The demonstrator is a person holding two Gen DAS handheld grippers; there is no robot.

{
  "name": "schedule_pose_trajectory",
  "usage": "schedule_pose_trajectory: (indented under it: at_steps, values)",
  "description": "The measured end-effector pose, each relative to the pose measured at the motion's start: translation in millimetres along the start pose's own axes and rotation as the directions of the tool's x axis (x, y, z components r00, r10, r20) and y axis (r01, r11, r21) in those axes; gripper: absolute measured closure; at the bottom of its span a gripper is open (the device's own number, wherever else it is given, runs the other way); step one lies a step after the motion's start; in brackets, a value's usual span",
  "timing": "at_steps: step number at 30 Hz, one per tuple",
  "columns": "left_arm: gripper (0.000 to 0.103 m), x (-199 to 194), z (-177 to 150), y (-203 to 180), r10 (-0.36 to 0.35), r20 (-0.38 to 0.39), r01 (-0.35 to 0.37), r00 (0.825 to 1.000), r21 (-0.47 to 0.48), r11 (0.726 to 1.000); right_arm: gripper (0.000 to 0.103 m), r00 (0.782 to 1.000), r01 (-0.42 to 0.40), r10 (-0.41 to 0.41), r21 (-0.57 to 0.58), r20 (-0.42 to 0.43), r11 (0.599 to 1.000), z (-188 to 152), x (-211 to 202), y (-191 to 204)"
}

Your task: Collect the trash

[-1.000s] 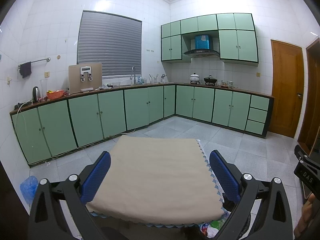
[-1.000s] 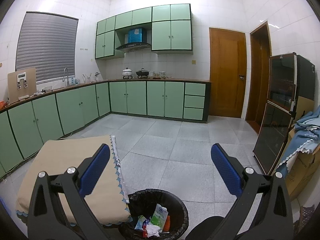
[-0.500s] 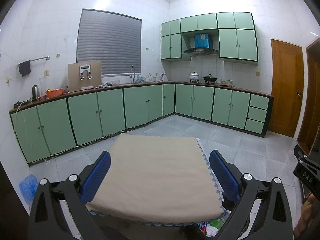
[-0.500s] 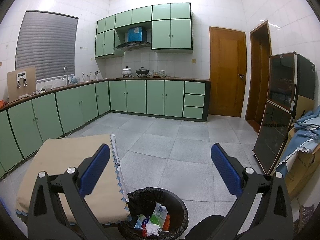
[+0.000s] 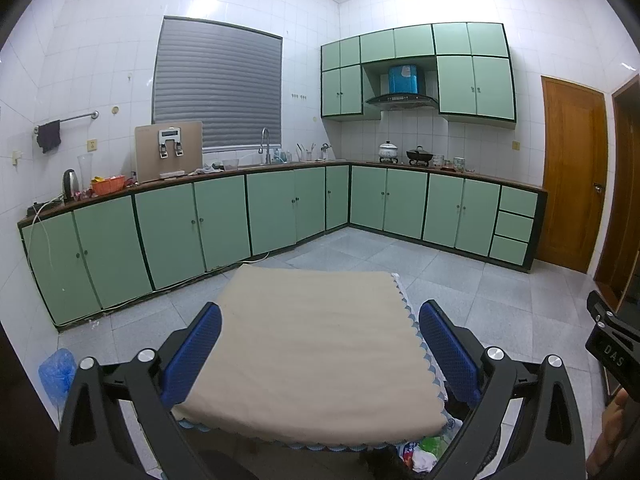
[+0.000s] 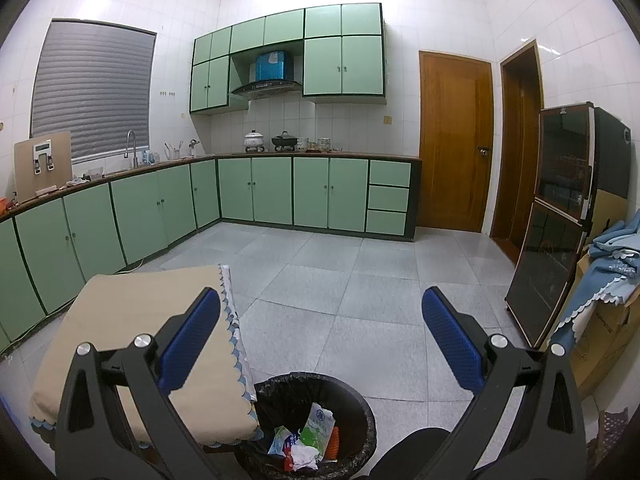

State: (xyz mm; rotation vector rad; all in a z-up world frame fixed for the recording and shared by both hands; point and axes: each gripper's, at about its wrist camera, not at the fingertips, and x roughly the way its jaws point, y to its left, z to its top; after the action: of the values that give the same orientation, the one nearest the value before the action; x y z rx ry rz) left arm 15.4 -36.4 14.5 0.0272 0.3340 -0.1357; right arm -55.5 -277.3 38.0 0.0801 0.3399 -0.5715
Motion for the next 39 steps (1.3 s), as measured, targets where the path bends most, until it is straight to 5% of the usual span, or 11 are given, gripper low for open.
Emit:
schedule_pose_trajectory:
  at_steps: [39]
  values:
    - [0.006,1.2,-2.5,2.9,-0.006,-0.002,0.006,1.000,0.008,1.000,0.005,1.000,0.004,-0.004,0.002,-0.010,1.000,-6.2,2.7,-5.1]
